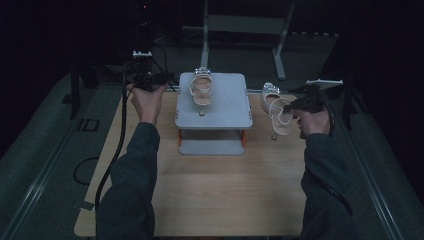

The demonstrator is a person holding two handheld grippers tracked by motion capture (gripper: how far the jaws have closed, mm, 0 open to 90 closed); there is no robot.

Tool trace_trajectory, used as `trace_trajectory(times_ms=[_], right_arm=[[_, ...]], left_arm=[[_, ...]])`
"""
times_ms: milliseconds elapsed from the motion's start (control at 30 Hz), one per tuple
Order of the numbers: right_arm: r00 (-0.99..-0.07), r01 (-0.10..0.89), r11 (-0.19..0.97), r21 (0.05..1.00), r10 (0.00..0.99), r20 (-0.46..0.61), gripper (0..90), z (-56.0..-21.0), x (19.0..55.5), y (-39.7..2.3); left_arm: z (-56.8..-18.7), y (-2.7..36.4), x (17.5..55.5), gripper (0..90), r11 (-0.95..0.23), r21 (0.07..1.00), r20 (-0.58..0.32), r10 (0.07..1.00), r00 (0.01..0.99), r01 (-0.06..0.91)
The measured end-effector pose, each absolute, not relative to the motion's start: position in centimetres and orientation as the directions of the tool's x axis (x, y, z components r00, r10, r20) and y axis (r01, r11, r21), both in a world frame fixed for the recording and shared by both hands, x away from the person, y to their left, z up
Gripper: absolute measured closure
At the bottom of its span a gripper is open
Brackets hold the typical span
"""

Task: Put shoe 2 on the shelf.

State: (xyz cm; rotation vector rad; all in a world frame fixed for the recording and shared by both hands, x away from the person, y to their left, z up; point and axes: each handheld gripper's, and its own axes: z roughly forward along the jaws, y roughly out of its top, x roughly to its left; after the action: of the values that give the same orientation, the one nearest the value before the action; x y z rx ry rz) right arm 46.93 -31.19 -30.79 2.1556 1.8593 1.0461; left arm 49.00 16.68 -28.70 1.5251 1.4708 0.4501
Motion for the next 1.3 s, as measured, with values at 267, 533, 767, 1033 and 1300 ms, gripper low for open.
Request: trace_trajectory(times_ms=[267,533,767,1033,1300], right_arm=[[-0.007,0.827,-0.245,0.506,0.896,0.445,84.6,-28.6,47.9,-29.8],[-0.044,0.833,-0.226,0.505,0.883,0.468,84.7,-27.3,49.3,-26.8],[-0.067,0.839,-0.202,0.505,0.884,0.463,84.7,-26.8,50.3,-23.9],[-0.077,0.855,-0.171,0.489,0.892,0.446,84.6,-27.2,51.8,-21.0],[-0.074,0.866,-0.158,0.475,0.898,0.433,84.6,-27.2,53.0,-18.8]], left_arm=[[-28.8,16.4,49.0,46.2,0.155,0.803,-0.333,0.917,0.218,0.576],[-28.7,16.2,48.7,46.2,0.153,0.802,-0.341,0.911,0.232,0.577],[-28.7,15.9,48.5,46.2,0.148,0.803,-0.34,0.909,0.24,0.577],[-28.7,15.7,48.5,46.2,0.125,0.802,-0.324,0.913,0.248,0.584],[-29.0,15.0,48.6,46.2,0.11,0.8,-0.318,0.912,0.26,0.59]])
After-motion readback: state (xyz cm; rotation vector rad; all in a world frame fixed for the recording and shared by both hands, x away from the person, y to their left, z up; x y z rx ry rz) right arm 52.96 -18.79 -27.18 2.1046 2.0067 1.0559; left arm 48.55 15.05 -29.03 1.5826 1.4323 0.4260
